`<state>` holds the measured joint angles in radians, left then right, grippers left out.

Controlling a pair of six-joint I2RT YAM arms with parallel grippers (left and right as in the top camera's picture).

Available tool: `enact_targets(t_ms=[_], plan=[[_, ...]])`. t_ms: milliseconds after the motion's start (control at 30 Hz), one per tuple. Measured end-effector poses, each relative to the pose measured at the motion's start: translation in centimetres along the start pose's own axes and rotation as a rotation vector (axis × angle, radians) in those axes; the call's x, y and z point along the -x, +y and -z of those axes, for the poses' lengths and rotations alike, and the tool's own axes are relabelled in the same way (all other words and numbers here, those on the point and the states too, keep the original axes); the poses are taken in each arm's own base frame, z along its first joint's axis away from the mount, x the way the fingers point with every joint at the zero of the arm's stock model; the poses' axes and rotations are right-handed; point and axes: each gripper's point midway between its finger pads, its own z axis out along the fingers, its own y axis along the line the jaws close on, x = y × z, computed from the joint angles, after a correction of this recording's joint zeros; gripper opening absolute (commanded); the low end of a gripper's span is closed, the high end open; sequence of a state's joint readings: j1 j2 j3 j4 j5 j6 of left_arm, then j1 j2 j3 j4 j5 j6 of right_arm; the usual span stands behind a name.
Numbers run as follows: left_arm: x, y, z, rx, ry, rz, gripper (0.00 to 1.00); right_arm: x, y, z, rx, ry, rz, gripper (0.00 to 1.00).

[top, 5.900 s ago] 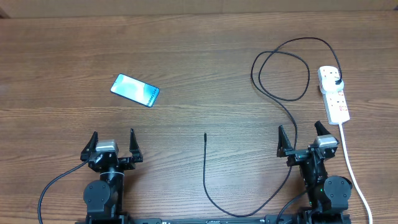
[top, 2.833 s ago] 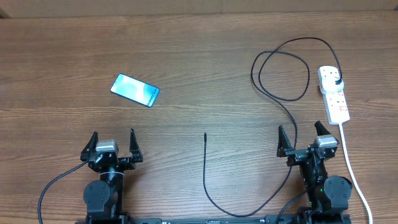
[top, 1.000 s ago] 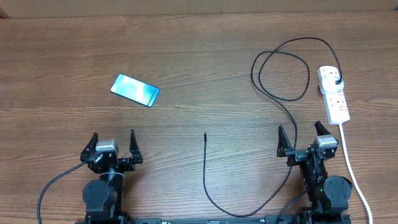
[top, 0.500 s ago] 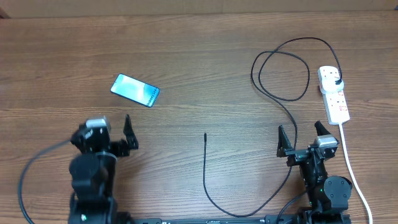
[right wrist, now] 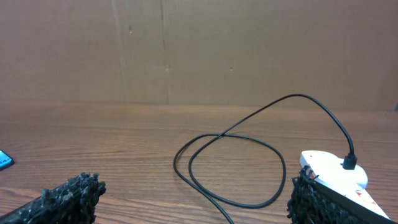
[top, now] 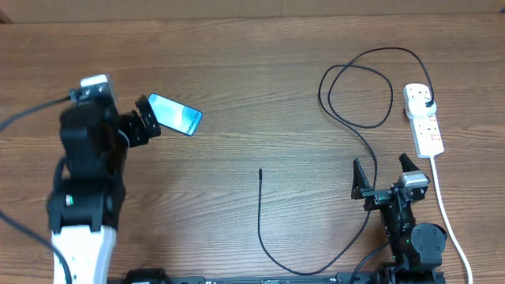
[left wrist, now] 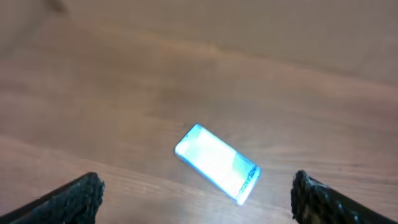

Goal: Plug charger to phone and switch on socket
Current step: 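Move the left gripper forward over the Galaxy S24 phone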

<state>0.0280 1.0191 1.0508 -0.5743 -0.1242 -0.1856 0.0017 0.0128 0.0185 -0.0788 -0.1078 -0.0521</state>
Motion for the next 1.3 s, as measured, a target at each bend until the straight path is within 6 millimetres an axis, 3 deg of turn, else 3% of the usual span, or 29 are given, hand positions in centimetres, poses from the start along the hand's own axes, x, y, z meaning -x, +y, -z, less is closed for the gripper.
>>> enact_targets(t_ms=[200, 367, 567, 800, 1133, 1300], plan=[[-1.8, 0.3, -3.7, 0.060, 0.184, 0.000, 1.00, 0.0, 0.0, 0.0, 0.000, 0.000, 0.000, 1.00], [-5.7, 0.3, -6.4, 0.074, 0.347, -0.019, 1.00, 0.0, 0.0, 0.0, 0.000, 0.000, 0.000, 1.00], [-9.0, -0.9, -9.9, 0.029, 0.466, 0.021, 1.00, 0.0, 0.0, 0.0, 0.000, 0.000, 0.000, 1.00], [-11.9, 0.3, -10.8, 0.184, 0.573, 0.205, 1.00, 0.0, 0.0, 0.0, 0.000, 0.000, 0.000, 1.00], [-7.3, -1.4, -10.4, 0.401, 0.533, 0.412, 1.00, 0.0, 0.0, 0.0, 0.000, 0.001, 0.000, 1.00], [-4.7, -2.1, -12.1, 0.465, 0.549, 0.456, 1.00, 0.0, 0.0, 0.0, 0.000, 0.000, 0.000, 1.00]])
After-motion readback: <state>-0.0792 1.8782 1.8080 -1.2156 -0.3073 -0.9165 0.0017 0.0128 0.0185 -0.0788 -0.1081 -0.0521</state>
